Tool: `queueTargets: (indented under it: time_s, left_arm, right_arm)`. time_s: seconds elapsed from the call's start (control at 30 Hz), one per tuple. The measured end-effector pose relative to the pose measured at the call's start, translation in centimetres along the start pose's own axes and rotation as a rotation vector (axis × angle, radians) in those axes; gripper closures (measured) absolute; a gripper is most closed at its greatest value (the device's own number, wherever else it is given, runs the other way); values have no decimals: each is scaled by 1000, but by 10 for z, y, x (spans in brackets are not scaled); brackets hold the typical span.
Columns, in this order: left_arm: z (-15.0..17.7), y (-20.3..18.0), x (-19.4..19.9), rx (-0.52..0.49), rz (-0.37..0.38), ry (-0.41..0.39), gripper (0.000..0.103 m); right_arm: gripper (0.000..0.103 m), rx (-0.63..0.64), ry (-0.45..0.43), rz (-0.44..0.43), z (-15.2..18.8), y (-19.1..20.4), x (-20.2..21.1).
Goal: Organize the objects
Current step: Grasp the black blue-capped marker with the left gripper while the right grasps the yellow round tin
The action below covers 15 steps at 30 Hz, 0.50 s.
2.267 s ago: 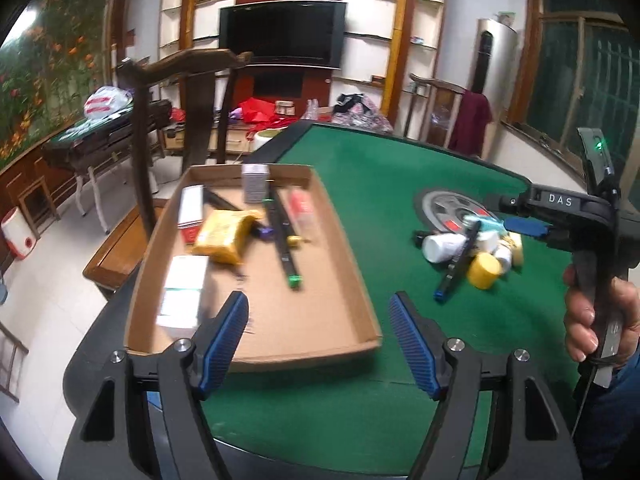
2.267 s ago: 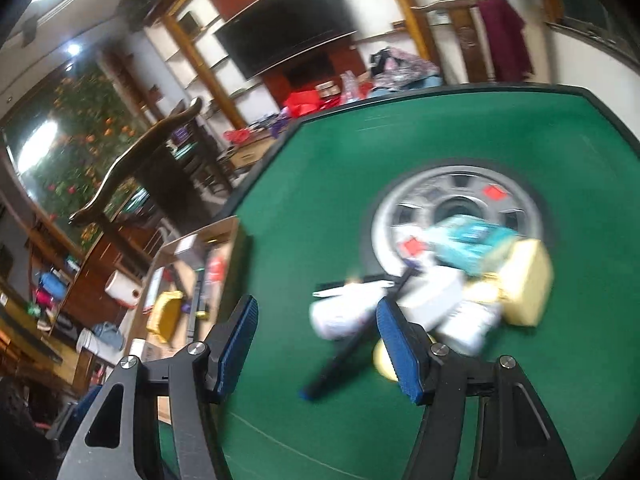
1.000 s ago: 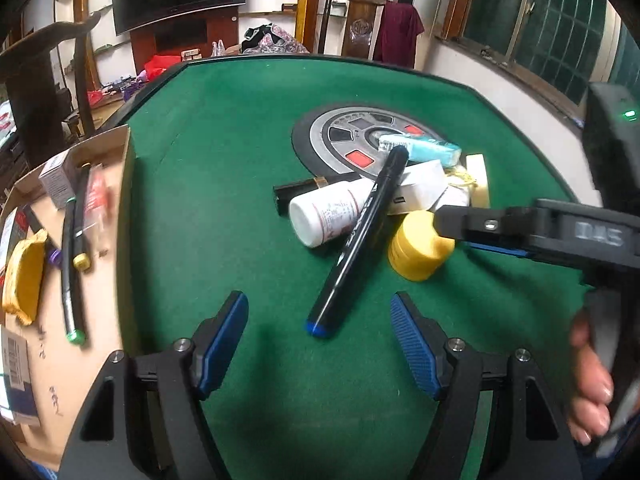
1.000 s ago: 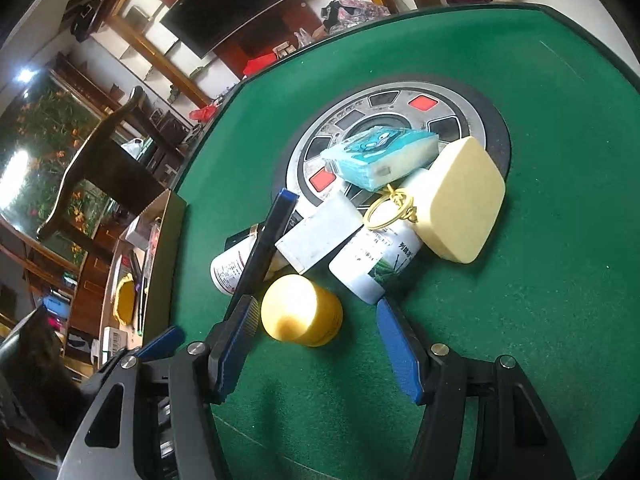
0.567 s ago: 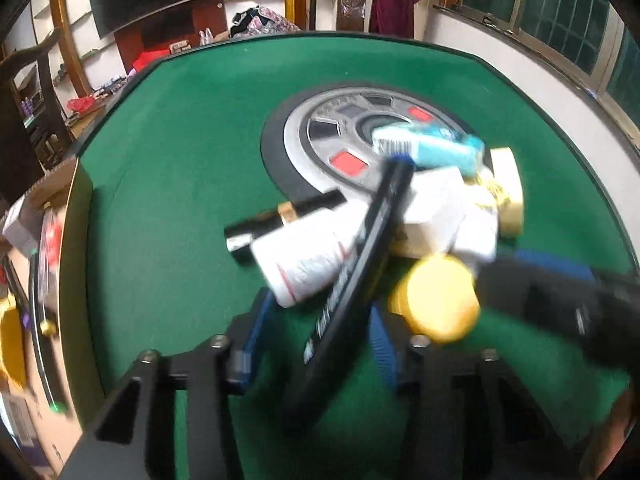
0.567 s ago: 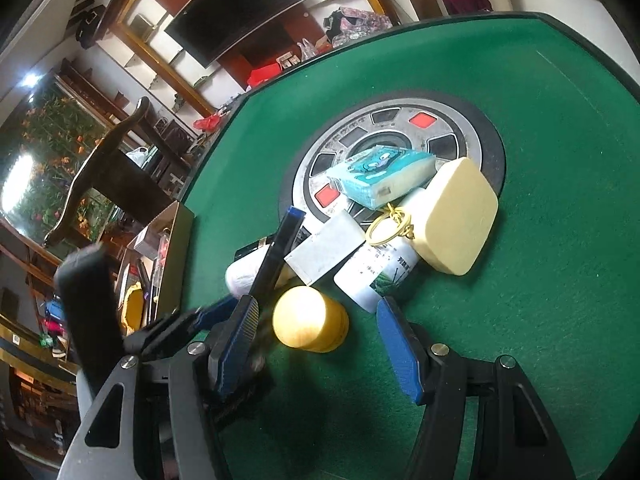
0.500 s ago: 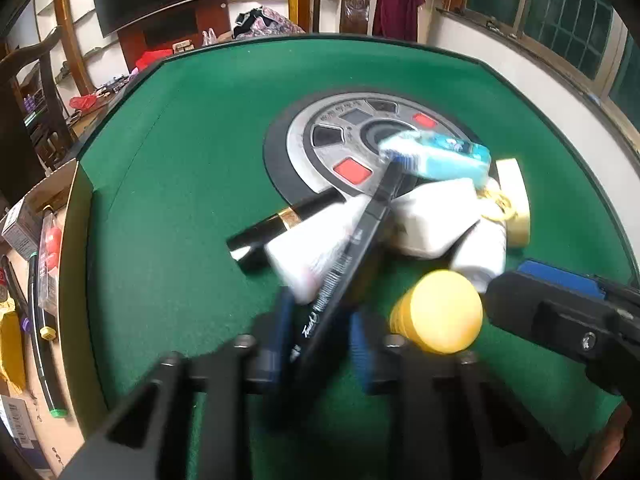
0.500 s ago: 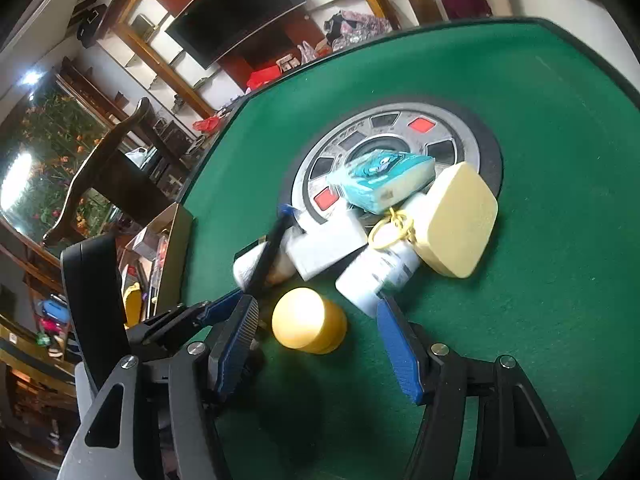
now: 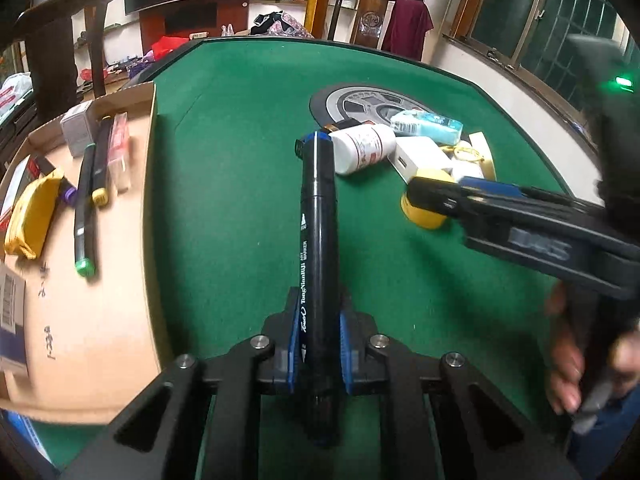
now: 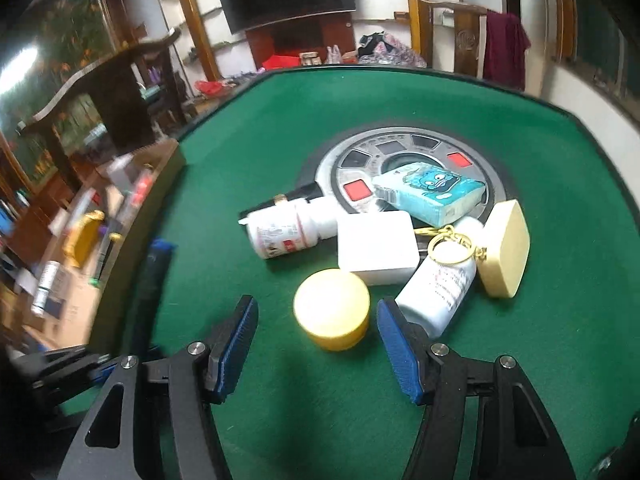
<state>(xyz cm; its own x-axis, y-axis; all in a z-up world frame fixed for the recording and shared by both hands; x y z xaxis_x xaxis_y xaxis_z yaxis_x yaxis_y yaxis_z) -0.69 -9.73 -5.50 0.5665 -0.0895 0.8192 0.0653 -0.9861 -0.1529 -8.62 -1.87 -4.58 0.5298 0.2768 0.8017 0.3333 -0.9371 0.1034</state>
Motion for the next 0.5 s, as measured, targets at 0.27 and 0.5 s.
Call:
queueTargets:
  time_s: [0.27,0.5]
  left_arm:
    - [5,-1,8,9,1,-18,87]
    - [5,10,43,20,-61,-65,87]
  right_arm:
    - [59,-2,19,18,3,-9,-5]
    - [59,-93,4,-77,9,-7,0]
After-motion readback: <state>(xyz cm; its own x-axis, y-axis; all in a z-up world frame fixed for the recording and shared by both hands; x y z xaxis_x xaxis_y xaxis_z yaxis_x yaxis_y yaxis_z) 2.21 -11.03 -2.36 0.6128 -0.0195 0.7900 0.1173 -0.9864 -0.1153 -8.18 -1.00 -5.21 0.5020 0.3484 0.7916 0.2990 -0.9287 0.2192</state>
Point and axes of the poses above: each gripper's, at about its wrist camera, not at the fingertips, and x roughly against the way its jaws point, y to its left, z to its underside, the point moved 8 cm from there along -x, roughly the way its jaws point, and after that the axes turned 1 degree about y, right-handed, at the moved point
